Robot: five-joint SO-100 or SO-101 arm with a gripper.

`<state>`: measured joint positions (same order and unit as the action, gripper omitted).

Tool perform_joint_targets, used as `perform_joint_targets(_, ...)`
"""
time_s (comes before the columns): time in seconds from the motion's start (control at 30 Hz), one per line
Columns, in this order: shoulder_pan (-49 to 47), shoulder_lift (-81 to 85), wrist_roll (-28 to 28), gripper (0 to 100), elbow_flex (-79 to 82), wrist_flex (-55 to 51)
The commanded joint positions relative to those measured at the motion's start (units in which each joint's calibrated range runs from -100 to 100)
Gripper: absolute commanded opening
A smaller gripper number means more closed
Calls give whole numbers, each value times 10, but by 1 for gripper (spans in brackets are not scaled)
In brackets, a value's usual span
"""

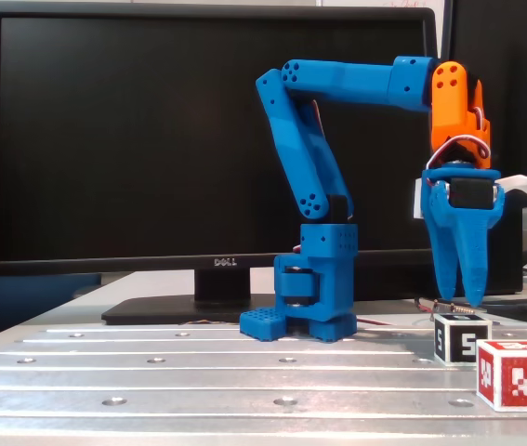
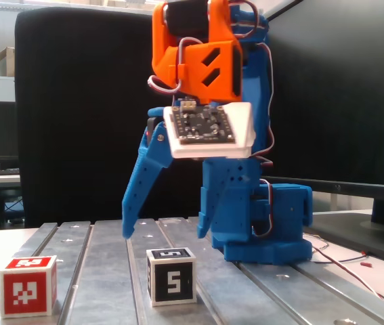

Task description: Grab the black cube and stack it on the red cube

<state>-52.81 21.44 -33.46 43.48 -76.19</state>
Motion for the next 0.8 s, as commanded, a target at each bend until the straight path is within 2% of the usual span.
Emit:
perform_joint_targets(0.0,0,0,1,30,-2,4)
perform_joint_targets(0.17,1,0,1,31,9,7)
perform_joint_targets(0.43,1,0,2,30,53,73)
perform_joint_targets(0.77,-5,1,1,31,74,80)
